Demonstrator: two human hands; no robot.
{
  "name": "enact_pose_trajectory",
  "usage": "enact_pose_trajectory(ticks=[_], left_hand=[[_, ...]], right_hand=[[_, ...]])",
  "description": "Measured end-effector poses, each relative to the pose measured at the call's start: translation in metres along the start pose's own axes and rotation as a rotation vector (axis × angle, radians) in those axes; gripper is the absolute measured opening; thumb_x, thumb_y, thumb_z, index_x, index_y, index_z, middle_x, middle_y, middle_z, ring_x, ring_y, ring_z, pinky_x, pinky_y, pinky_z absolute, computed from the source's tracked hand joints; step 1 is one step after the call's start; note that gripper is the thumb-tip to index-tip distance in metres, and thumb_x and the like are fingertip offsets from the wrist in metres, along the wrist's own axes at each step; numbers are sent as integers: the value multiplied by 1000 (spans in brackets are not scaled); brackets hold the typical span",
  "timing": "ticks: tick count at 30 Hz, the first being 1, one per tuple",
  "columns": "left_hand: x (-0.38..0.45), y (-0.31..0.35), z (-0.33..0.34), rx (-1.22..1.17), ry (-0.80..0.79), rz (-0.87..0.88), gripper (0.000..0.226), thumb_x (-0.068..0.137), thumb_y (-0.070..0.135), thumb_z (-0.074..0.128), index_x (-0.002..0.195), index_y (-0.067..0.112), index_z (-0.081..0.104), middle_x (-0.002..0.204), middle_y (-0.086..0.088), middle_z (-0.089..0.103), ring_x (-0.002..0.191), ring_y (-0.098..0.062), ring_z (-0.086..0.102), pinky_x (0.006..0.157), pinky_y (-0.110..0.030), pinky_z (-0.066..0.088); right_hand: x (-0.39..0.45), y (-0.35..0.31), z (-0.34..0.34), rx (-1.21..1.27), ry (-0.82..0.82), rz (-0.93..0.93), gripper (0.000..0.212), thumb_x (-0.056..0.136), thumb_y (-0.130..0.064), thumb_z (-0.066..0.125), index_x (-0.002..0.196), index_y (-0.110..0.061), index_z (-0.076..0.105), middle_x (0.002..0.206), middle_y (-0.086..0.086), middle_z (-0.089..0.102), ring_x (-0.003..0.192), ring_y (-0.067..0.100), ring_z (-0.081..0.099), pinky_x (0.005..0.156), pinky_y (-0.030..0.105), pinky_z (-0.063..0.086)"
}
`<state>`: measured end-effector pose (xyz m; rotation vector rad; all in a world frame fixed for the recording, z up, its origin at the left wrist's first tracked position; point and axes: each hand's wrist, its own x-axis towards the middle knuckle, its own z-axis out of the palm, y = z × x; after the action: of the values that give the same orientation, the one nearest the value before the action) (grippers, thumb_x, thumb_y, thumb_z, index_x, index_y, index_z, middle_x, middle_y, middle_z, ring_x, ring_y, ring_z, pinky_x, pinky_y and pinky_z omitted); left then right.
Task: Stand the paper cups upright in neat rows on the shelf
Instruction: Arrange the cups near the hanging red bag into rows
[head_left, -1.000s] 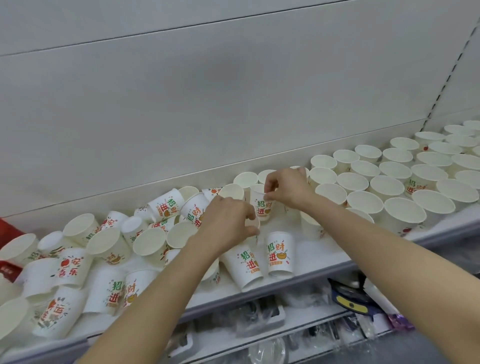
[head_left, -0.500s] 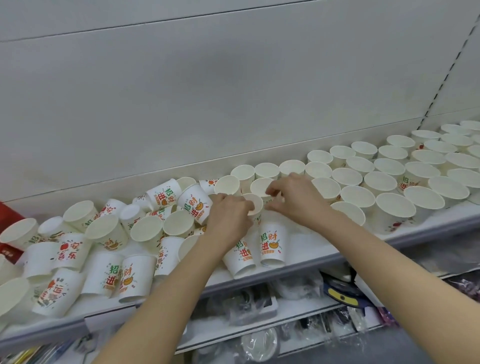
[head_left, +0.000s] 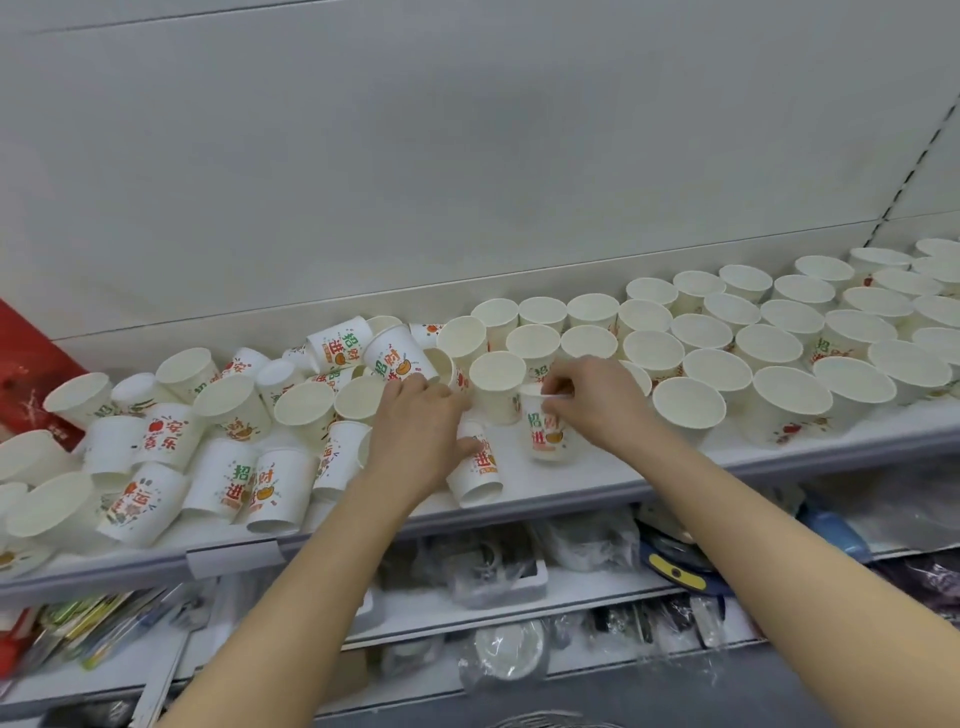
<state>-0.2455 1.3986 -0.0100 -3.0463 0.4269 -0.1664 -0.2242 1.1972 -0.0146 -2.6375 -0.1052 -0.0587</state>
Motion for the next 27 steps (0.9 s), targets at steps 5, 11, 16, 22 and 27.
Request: enact_pose_trajectory(ticks=[5,11,16,22,27], left_hand=[[16,4,0,57,-40,-28,40,85,53,63,119,32,65,116,2,66,110,-22,51,101,-39,32],[31,12,9,136,-77,-37,26,86,47,61,100,27,70,101,2,67,100,-22,55,94,-39,36],[34,17,9,11,-90,-126,18,84,41,63,88,24,67,90,0,69,84,-20,62,85,-39,52],[3,38,-1,-400,75,-106,11,84,39,67,85,29,72,83,11,69,81,-8,60,74,-28,49],[-16,62,5,-665,120,-14,5,83,31,71,82,28,74,84,14,70,78,-3,57,75,-29,50]], right_hand=[[-6,7,6,-86,90,-117,10,87,-19,61,87,-20,70,89,1,70,84,21,62,67,32,49],[-20,20,19,-30,245,-214,22,87,-24,66,109,-21,68,107,0,67,95,22,61,76,33,47],[-50,11,29,203,290,-248,21,85,-26,69,103,-16,69,95,-1,68,84,17,60,76,34,50],[-72,3,51,667,95,-22,74,71,-37,81,134,-23,44,117,-11,57,104,5,56,88,24,49],[-73,15,50,811,144,70,57,74,-35,78,124,-31,51,109,-17,61,99,-1,58,87,25,51]])
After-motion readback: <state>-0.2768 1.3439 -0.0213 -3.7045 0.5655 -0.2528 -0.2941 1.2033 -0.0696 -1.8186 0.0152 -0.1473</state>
